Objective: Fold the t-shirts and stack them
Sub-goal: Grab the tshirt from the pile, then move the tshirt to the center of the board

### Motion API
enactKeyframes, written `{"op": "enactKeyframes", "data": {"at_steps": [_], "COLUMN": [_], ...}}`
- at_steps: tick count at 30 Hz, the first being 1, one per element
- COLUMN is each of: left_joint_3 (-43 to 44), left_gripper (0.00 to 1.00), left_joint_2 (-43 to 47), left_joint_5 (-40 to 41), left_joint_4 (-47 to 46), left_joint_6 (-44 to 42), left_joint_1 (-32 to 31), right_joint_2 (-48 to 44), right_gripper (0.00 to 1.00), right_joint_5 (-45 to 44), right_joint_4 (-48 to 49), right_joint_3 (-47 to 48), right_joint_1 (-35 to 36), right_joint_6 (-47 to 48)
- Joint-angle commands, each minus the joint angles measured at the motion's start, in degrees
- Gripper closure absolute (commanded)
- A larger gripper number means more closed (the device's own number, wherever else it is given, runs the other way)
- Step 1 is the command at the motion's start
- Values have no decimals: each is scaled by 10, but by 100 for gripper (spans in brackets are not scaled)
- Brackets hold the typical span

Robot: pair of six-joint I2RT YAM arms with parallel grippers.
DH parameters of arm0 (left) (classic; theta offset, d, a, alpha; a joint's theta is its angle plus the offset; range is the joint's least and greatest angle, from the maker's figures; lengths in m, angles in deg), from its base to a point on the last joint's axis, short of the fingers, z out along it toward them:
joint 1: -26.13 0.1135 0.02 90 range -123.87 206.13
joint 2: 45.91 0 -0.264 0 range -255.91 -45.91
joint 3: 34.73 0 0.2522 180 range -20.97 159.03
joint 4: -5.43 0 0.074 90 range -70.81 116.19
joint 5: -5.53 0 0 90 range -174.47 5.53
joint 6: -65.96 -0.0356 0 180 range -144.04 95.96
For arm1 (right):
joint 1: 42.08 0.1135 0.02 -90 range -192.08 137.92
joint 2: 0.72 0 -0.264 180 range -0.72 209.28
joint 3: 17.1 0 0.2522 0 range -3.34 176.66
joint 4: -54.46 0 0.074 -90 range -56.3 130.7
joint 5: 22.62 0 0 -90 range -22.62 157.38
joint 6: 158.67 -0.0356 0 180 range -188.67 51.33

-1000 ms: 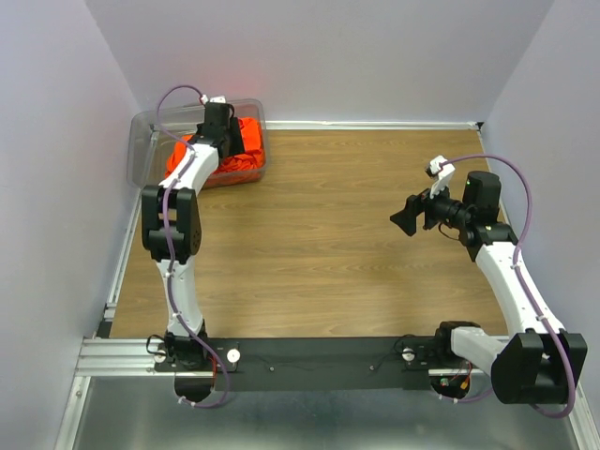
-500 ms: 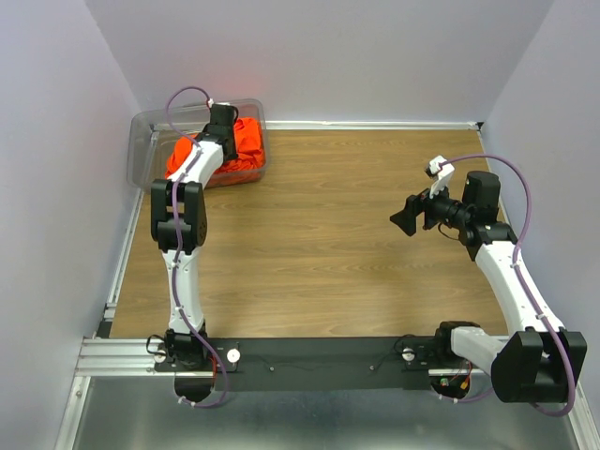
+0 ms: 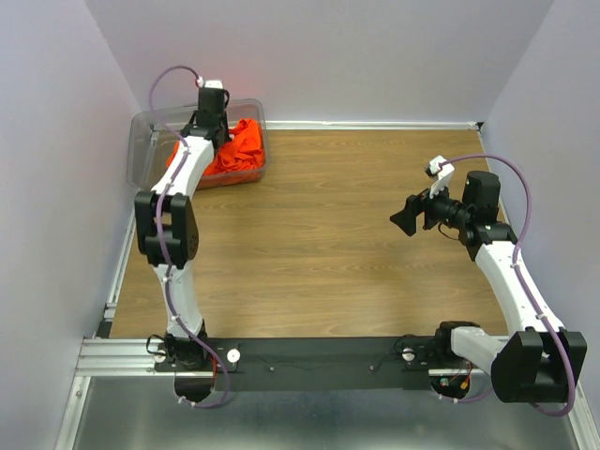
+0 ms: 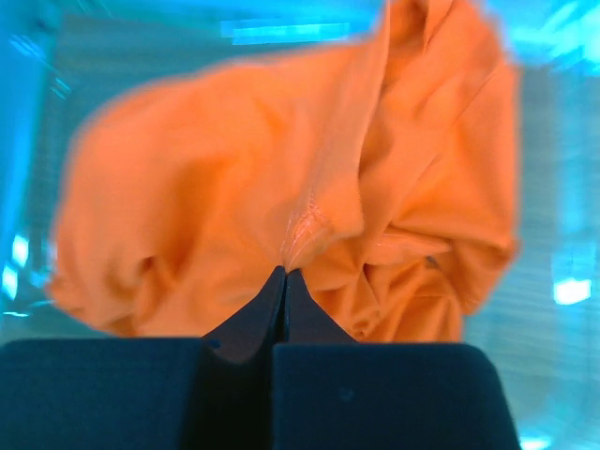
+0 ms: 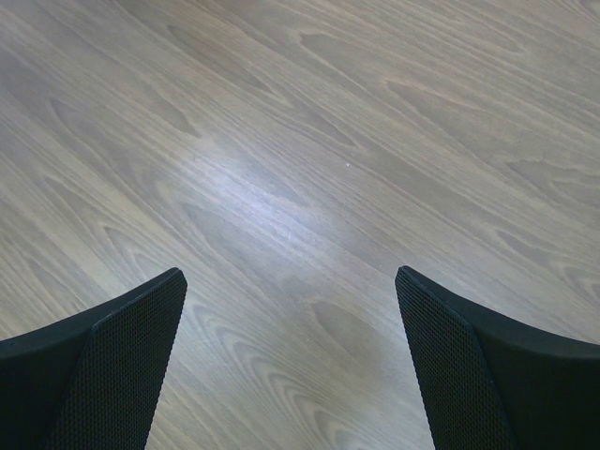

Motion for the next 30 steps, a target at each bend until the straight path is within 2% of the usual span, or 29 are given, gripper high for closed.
{"op": "enactKeyframes", "data": {"at_steps": [1, 5, 7, 8, 12, 14, 17, 21, 24, 30], "left_joint_3": [-16, -23, -19, -17, -3, 14, 45, 69, 63, 50], "left_gripper": [100, 100, 100, 100, 100, 100, 100, 100, 100, 100], "left_joint_2": [139, 234, 264, 292, 364, 397, 421, 446, 453, 434], "left_joint_5": [-21, -71, -125, -176, -243, -256, -267, -316, -343, -368], "left_joint_4": [-66, -86, -106, -116, -184, -223, -264, -306, -342, -350], "left_joint_6": [5, 20, 27, 27, 34, 33, 41, 91, 117, 130], "left_joint_1": [-3, -9, -21, -26, -79, -125, -174, -206, -227, -267], "right_joint_2": [-9, -9, -8, -6, -5, -5, -5, -6, -7, -8], "right_gripper": [0, 0, 0, 0, 0, 0, 0, 0, 0, 0], "right_joint_5": [-1, -1, -1, -2, -6, -11, -16, -19, -27, -46], "right_joint_4": [-12, -12, -12, -12, -12, -12, -13, -12, -12, -11], "right_joint_3": [1, 1, 2, 2, 2, 1, 1, 1, 2, 3], "right_joint_1": [-3, -3, -3, -3, -3, -3, -3, -3, -3, -3], "right_joint_6": [2, 3, 3, 3, 5, 6, 7, 9, 11, 13]}}
